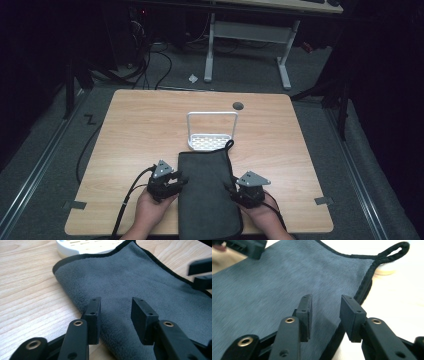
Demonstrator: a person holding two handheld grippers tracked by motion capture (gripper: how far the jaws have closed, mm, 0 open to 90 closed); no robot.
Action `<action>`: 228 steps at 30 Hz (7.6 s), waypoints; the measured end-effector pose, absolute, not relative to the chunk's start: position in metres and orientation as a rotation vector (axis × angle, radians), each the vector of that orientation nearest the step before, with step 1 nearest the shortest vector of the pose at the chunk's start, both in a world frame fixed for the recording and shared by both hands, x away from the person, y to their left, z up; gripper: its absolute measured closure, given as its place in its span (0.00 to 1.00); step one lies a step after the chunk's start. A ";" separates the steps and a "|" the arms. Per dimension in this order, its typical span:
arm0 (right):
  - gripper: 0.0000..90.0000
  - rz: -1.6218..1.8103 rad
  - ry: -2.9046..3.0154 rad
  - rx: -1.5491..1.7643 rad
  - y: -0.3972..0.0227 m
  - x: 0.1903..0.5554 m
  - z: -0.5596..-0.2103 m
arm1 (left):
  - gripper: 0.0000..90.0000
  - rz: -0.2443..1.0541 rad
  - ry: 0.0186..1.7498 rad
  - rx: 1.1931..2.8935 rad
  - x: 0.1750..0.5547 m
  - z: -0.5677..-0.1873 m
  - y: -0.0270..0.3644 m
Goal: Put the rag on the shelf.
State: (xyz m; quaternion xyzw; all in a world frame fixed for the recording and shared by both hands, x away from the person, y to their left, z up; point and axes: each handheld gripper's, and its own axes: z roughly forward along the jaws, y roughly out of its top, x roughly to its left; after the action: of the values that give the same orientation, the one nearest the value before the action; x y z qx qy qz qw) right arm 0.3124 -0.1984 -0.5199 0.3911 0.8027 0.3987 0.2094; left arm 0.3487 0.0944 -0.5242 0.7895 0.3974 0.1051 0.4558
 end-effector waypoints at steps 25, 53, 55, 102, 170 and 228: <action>0.89 0.936 2.320 1.066 -0.213 0.307 -0.527 | 0.86 0.133 0.848 2.114 0.322 -0.530 0.073; 0.75 1.022 2.283 1.104 -0.215 0.312 -0.521 | 0.86 0.152 1.076 1.945 0.392 -0.538 0.080; 0.71 1.026 2.234 1.116 -0.214 0.321 -0.517 | 0.87 0.201 1.070 1.961 0.389 -0.537 0.077; 0.86 1.087 2.204 1.200 -0.205 0.347 -0.521 | 0.90 0.213 0.994 1.922 0.383 -0.533 0.081; 0.86 1.371 1.714 0.915 -0.204 0.368 -0.343 | 0.92 0.590 0.716 1.608 0.399 -0.328 0.084; 0.86 1.282 1.905 1.038 -0.219 0.526 -0.362 | 0.92 0.425 0.923 1.773 0.561 -0.373 0.073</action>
State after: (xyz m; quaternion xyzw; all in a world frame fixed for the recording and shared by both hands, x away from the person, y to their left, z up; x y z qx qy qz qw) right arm 0.5261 -0.2186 -0.3621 0.3923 0.7196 0.4844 0.3059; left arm 0.5614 0.0728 -0.3733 0.7402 0.3854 0.1775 0.5216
